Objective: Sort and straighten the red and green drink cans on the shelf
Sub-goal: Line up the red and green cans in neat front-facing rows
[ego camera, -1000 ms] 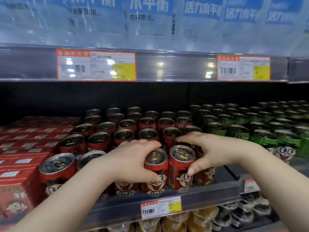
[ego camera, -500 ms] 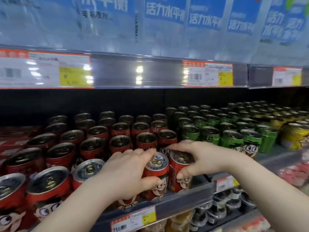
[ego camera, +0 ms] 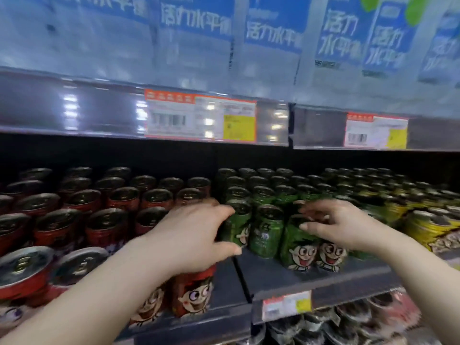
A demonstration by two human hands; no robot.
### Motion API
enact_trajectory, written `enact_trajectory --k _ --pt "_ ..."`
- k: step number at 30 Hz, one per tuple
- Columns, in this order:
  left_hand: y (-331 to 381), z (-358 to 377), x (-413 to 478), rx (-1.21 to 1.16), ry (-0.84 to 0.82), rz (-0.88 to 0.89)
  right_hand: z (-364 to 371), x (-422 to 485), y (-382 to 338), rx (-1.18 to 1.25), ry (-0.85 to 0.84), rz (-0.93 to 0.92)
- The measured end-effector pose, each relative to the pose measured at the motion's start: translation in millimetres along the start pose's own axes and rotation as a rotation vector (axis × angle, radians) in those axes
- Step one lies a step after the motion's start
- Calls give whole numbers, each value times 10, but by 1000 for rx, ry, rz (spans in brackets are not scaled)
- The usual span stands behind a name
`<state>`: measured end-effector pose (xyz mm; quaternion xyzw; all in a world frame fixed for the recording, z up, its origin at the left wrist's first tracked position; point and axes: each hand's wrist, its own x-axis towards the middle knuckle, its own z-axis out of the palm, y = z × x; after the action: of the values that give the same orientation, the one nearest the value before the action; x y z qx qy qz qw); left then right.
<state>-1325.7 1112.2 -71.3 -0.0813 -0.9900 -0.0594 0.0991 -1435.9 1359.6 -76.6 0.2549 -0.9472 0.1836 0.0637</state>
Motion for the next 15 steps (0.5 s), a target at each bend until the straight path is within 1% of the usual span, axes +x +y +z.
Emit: enact_trajectory --k 2,4,7,11,15 --pt "157 58 293 76 -70 -60 -57 57 134 -27 -42 -21" --pt "254 131 577 142 -101 -146 -83 136 168 -103 -92 -52" --pt "313 224 901 204 -152 -291 -53 282 130 -184 -140 -146" --pt "338 336 1098 114 -206 -407 33 516 -30 -226 -176 -261" --pt "396 409 1091 32 -175 -482 145 749 -132 -269 -250 -306"
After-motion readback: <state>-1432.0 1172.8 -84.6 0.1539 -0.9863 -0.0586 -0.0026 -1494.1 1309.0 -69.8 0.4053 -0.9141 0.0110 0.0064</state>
